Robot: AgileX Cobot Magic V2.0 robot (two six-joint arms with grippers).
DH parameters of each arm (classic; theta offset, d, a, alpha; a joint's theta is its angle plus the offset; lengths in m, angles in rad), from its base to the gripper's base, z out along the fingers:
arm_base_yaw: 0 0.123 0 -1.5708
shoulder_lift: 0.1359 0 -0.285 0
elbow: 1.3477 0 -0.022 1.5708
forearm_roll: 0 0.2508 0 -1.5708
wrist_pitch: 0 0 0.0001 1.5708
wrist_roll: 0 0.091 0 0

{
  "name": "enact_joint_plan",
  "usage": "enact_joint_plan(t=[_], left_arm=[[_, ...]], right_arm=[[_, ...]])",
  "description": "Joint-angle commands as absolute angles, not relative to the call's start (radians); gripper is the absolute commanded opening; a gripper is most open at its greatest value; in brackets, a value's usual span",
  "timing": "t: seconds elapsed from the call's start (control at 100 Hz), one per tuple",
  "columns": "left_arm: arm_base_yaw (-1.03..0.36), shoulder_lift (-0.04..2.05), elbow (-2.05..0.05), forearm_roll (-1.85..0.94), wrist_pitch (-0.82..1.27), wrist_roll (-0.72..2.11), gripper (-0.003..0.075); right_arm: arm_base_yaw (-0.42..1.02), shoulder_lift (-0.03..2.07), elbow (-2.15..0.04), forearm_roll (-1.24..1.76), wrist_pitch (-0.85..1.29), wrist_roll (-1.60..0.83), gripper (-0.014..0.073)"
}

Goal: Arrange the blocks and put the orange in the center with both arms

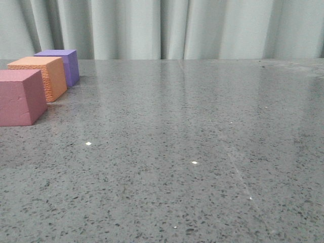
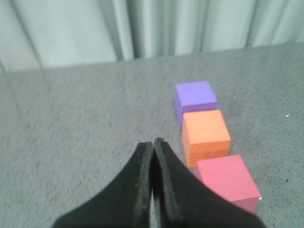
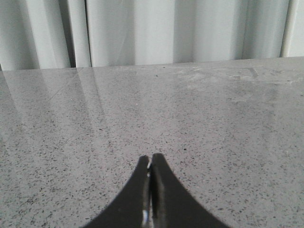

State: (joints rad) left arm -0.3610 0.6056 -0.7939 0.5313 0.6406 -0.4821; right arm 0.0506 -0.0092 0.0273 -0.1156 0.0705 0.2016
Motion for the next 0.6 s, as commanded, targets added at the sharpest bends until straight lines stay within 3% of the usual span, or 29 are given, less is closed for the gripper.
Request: enact_joint_plan(t=[0.0,0.29,0.59], left_arm=[[-0.318,0.559,-0.759,0.476,0.462,-0.389,-0.0019],[-0.112,0.388,-0.453,0.225,0.207,-0.107,-0.0019],[-0.092,0.179,-0.11,0.2,-0.084,-0.103,-0.0019]], right_arm=[[0.042,-0.031,0.013,-0.118,-0.018,0.194,-0.0067],[0.042,-0.031,0.013,-0.118,-0.018,0.194,-0.0067],[0.042,-0.031,0.013,-0.118,-0.018,0.194,-0.0067]])
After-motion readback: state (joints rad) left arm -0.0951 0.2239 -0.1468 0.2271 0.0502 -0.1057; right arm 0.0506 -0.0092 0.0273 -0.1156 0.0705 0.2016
